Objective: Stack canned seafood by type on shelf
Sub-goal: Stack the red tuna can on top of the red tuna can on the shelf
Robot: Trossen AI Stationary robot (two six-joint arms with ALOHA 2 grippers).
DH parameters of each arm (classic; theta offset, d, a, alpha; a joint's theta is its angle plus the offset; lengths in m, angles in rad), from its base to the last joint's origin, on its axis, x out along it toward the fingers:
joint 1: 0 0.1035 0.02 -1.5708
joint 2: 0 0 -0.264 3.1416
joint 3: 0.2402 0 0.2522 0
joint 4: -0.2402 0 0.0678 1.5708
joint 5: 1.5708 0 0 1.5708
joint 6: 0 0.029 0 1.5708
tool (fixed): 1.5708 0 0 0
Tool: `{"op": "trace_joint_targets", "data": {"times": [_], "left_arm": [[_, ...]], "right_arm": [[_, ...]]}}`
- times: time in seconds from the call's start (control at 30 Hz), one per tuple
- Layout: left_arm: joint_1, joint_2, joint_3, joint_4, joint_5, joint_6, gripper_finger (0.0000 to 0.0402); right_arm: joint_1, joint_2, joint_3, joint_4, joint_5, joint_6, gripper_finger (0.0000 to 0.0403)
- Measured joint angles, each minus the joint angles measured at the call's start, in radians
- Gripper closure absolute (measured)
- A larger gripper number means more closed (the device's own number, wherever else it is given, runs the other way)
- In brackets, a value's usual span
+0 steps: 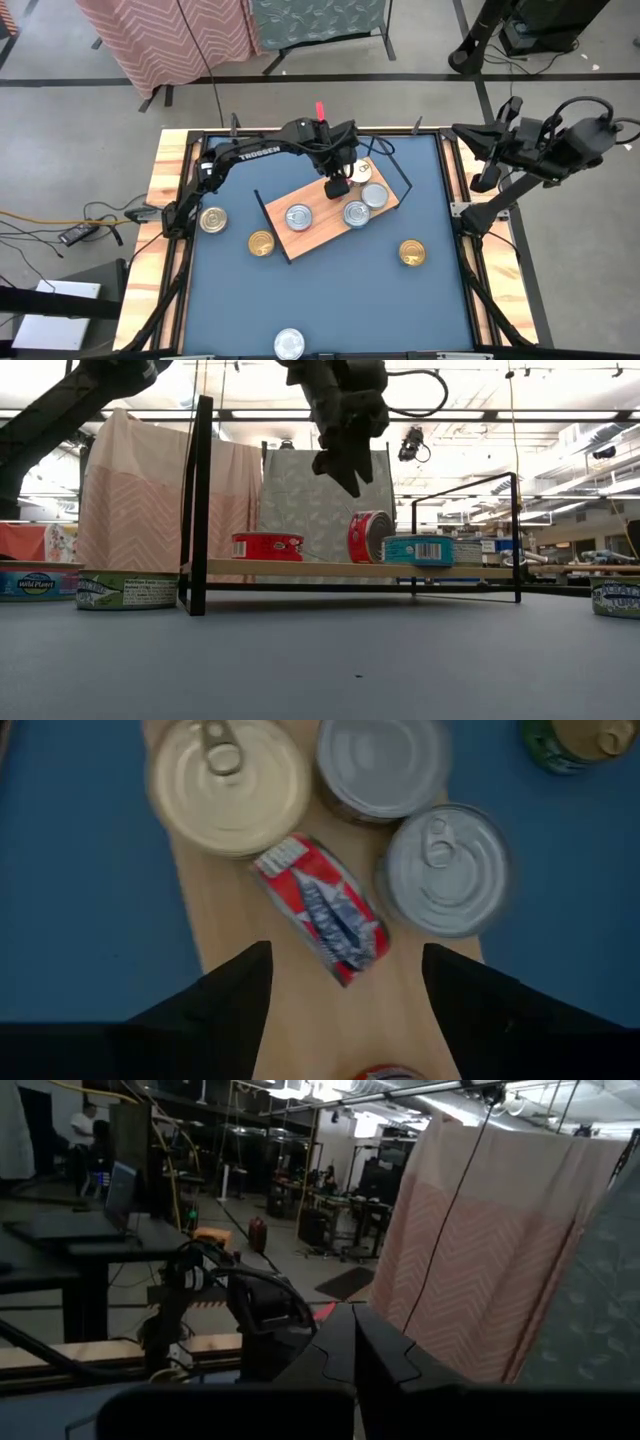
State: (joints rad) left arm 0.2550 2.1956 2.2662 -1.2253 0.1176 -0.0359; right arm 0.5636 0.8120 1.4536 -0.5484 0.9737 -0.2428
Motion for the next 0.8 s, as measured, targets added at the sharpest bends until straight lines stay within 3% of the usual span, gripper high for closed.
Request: {"op": "trace_joint_targets", "data": {"times": [0.17,0.37,0.6,0.8], "left_arm": [[0.000,0.000,0.000,0.004,0.092,0.025,0.0141],[-0.003,0.000,-0.001,0.072,0.084,0.170,0.0144],[-0.009,0.000,-0.001,0.128,-0.059,0.004,0.0144],[-0.007,0.000,-0.007,0.119,-0.086,-0.087,0.0131]], "right_arm": [[0.000,-0.003,0.000,-0.007,0.001,-0.014,0.0396],[0.000,-0.003,0.000,-0.009,0.001,-0.021,0.0396],[0.000,-0.003,0.000,-0.021,0.000,-0.022,0.0395],[0.000,-0.003,0.000,-0.032,0.001,-0.022,0.0395]]}}
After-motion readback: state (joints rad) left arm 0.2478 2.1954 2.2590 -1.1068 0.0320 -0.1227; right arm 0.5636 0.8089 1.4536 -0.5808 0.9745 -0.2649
